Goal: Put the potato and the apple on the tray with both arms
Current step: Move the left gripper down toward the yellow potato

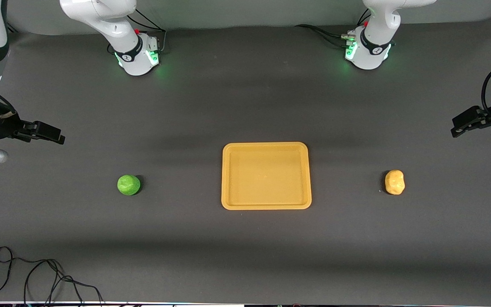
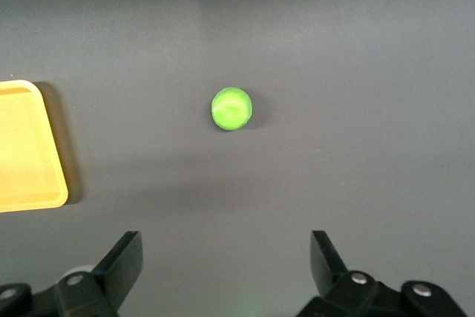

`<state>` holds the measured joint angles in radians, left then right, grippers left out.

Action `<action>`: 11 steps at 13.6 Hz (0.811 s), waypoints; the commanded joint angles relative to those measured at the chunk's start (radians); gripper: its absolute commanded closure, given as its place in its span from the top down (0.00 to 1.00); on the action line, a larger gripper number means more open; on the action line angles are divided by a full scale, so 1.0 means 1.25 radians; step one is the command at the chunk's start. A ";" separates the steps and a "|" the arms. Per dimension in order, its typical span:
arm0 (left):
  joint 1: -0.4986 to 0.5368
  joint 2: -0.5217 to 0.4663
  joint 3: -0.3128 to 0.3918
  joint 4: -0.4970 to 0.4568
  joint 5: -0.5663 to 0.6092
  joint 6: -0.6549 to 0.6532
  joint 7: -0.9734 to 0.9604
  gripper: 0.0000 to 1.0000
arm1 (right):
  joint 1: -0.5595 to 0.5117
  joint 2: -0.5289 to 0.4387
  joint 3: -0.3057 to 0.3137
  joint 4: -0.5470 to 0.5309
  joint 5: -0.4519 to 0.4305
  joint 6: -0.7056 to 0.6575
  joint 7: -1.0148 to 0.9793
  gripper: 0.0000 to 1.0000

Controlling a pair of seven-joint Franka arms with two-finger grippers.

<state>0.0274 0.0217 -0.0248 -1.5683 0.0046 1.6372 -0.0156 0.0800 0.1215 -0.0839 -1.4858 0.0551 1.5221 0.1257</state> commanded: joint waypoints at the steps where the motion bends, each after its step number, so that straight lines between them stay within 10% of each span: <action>1: -0.005 -0.047 0.000 -0.027 0.009 -0.027 0.011 1.00 | -0.003 0.003 -0.003 0.013 0.016 -0.010 0.015 1.00; 11: -0.027 0.041 -0.001 -0.098 0.013 0.143 0.010 1.00 | -0.004 0.016 0.001 0.025 -0.022 -0.011 -0.107 1.00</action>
<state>0.0183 0.0190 -0.0315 -1.6848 0.0057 1.7574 -0.0141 0.0789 0.1235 -0.0835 -1.4750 0.0408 1.5221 0.0556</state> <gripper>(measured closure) 0.000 0.000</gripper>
